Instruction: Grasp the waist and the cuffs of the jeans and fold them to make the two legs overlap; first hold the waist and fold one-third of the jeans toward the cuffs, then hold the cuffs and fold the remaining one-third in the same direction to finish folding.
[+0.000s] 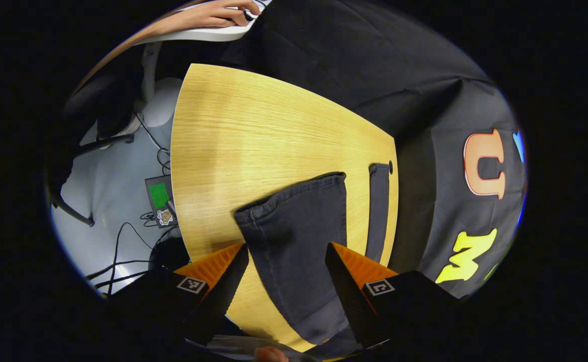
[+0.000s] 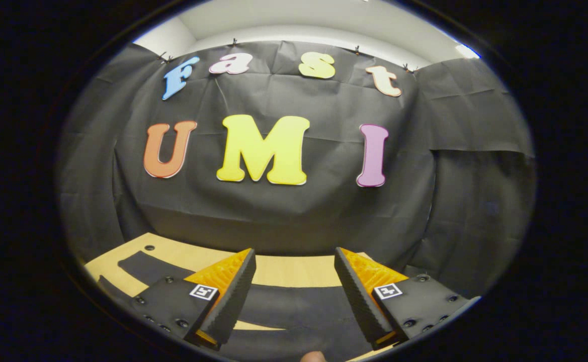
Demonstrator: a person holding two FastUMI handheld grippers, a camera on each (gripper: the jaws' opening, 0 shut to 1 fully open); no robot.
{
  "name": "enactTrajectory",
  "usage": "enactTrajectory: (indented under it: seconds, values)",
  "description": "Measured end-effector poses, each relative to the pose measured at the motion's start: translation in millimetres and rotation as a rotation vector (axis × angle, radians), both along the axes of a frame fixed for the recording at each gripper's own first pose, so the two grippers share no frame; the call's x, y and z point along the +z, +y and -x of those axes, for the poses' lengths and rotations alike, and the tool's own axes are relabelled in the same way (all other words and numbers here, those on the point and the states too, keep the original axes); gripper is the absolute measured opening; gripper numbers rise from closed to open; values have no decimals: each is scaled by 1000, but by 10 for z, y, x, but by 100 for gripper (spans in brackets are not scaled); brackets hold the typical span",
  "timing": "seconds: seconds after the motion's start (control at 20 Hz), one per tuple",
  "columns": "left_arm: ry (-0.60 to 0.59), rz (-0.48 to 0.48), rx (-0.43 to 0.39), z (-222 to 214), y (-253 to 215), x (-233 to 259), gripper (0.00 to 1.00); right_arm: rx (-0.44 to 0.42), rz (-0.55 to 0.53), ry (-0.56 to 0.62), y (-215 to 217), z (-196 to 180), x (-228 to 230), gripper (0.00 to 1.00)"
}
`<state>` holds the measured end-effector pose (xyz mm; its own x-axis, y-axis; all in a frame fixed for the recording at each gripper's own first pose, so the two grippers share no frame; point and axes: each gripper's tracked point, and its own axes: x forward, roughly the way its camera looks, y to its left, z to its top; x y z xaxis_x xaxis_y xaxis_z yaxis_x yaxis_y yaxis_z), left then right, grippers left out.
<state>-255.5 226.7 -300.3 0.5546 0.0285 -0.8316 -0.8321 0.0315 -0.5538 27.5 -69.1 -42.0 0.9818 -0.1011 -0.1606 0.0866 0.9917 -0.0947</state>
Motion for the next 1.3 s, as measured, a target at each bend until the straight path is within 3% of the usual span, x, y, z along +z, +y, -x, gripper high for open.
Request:
enactTrajectory:
  seconds: [0.05,0.3,0.5,0.55,0.6,0.75,0.9,1.0,1.15,1.25,1.3]
  values:
    - [6,1,0,-34,9,-21,99,-17,-3,-1,-66,9,12,94]
    - [3,-17,9,-289,45,-78,99,-97,-34,30,-372,82,-78,94]
    - [62,-55,-77,-322,-4,-176,96,-156,-45,44,-618,101,-129,99]
    - [72,-59,-85,-287,6,-220,77,-168,-46,49,-680,104,-146,96]
    - [95,-58,-82,-239,23,-245,74,-180,-49,55,-741,113,-168,99]
    - [79,-16,-33,-226,22,-276,15,-204,-81,90,-938,127,-255,98]
    - [76,-9,-40,-234,-2,-287,7,-259,-207,219,-1272,147,-552,97]
    - [85,-19,-56,-227,20,-290,6,-312,-328,368,-1565,210,-870,94]
    - [80,-7,-42,-265,22,-288,5,-444,-497,615,-2160,463,-1476,97]
    - [73,-1,-43,-261,28,-295,5,-541,-569,719,-2531,632,-1767,93]
    - [71,1,-42,-259,40,-292,5,-585,-588,753,-2712,719,-1900,98]
